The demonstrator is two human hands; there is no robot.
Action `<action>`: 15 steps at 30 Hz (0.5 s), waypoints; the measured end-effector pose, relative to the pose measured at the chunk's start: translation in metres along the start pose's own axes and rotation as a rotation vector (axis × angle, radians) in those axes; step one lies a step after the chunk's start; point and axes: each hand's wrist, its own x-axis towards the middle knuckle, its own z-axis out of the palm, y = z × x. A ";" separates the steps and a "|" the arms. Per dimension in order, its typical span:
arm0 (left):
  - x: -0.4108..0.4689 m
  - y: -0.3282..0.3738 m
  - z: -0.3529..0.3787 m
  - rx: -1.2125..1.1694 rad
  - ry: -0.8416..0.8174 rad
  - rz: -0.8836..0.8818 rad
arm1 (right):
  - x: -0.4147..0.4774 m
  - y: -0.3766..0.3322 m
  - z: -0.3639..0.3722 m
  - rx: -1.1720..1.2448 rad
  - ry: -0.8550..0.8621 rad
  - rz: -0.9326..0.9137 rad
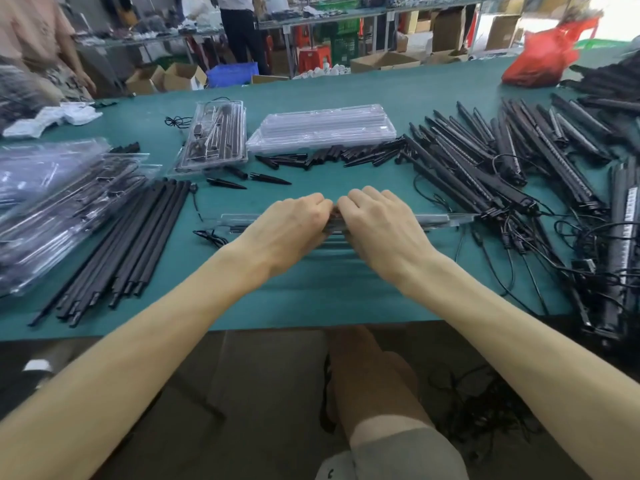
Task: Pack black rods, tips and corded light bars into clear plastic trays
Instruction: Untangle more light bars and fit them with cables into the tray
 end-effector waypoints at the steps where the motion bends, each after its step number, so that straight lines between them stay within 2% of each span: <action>1: -0.002 -0.002 0.001 -0.009 0.026 0.006 | 0.001 0.002 0.001 0.009 0.001 -0.017; 8: -0.017 -0.007 0.007 0.038 0.214 0.112 | -0.001 0.011 0.002 0.043 0.024 -0.101; 11: -0.019 -0.005 0.008 0.051 0.254 0.121 | -0.004 0.010 0.003 0.020 0.034 -0.129; 15: -0.023 -0.004 0.006 0.057 0.277 0.218 | -0.012 0.015 0.002 0.032 0.135 -0.210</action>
